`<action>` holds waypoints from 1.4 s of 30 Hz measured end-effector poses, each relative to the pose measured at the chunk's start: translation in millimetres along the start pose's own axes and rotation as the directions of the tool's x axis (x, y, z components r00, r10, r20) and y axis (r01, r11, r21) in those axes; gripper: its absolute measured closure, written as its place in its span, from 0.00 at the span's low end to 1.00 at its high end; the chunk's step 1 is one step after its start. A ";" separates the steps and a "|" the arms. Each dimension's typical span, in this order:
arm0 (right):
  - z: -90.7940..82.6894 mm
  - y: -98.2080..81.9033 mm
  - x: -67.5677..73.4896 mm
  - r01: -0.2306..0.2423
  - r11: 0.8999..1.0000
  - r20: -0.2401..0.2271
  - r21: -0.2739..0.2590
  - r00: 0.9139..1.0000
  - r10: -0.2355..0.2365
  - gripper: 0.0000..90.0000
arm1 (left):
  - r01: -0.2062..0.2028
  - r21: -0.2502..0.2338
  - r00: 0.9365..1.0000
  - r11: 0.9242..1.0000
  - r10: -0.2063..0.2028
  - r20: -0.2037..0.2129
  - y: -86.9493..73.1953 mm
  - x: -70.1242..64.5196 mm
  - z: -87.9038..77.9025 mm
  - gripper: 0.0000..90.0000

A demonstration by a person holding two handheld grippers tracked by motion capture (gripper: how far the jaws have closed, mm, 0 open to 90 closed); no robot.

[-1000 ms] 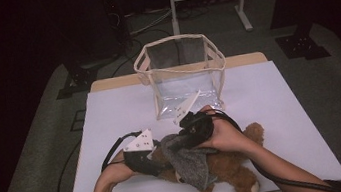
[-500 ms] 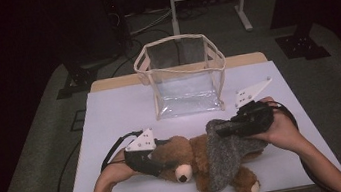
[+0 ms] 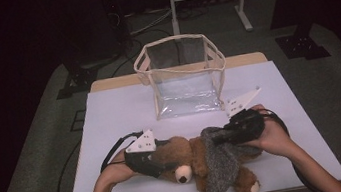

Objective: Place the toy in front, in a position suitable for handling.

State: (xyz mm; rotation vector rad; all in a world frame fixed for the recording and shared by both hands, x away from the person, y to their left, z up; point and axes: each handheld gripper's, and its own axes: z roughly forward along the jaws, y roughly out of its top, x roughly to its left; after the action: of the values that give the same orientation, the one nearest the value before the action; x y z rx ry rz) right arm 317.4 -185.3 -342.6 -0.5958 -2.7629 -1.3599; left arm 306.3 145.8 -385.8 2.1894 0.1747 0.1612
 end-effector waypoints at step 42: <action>8.6 -2.1 -3.8 -0.004 1.000 -0.046 -0.013 0.999 0.004 0.84 | -0.016 0.011 1.000 1.000 0.016 0.006 1.0 0.7 0.6 0.33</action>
State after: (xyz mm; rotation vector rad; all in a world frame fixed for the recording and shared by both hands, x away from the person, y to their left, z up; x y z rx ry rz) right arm 321.7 -181.1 -350.2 -0.5625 -2.7172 -1.3747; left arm 307.2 144.9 -385.3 2.2027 0.1548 0.1636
